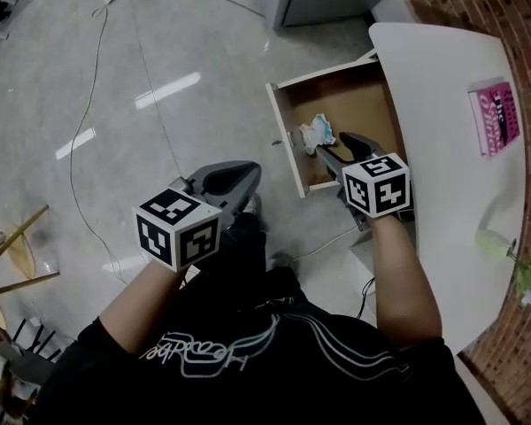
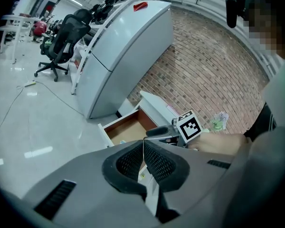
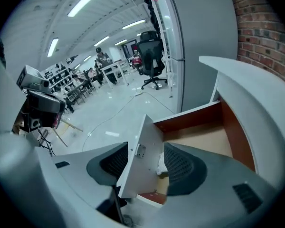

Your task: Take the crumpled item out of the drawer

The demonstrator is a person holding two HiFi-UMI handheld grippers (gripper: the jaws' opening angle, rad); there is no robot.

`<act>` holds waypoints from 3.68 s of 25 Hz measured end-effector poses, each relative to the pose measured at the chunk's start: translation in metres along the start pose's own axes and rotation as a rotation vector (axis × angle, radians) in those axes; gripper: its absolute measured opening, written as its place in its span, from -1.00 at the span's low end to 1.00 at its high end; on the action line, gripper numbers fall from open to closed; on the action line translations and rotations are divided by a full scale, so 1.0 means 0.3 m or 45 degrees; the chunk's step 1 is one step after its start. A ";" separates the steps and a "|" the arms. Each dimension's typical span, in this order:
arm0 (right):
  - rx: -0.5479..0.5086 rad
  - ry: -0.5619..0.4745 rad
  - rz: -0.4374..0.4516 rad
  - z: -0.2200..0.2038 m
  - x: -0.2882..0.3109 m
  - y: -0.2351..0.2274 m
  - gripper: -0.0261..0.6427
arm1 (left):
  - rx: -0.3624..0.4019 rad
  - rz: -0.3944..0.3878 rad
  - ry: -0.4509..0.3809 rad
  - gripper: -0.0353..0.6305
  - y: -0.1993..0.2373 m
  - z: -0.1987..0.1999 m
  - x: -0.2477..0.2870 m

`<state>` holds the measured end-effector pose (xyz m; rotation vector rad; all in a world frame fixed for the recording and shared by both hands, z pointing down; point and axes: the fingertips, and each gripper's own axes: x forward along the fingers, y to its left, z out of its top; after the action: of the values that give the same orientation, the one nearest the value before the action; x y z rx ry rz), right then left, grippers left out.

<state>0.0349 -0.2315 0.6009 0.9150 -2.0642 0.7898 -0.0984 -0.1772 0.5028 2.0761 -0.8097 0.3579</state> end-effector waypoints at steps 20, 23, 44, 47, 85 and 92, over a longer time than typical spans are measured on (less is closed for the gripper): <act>0.145 0.491 -0.077 -0.225 0.481 -0.322 -0.24 | -0.038 0.026 0.078 -0.82 0.319 0.005 0.131; 0.153 0.554 -0.066 -0.259 0.518 -0.334 -0.24 | -0.048 0.027 0.083 -0.82 0.346 0.004 0.142; 0.183 0.642 -0.084 -0.335 0.578 -0.351 -0.62 | -0.107 0.075 0.059 -0.82 0.451 0.021 0.179; 0.179 0.629 -0.093 -0.319 0.560 -0.348 -0.64 | -0.107 0.077 0.049 -0.82 0.436 0.026 0.171; 0.043 -0.296 0.075 0.024 -0.743 0.260 -0.68 | 0.208 0.075 -0.219 -0.82 -0.560 -0.047 -0.385; 0.075 -0.560 0.219 -0.020 -1.101 0.420 -0.68 | 0.259 -0.026 -0.316 -0.82 -0.866 -0.064 -0.478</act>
<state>0.0948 -0.0421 0.3084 1.0240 -2.5408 0.7944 -0.0329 0.0079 0.2794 2.3492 -0.9291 0.1778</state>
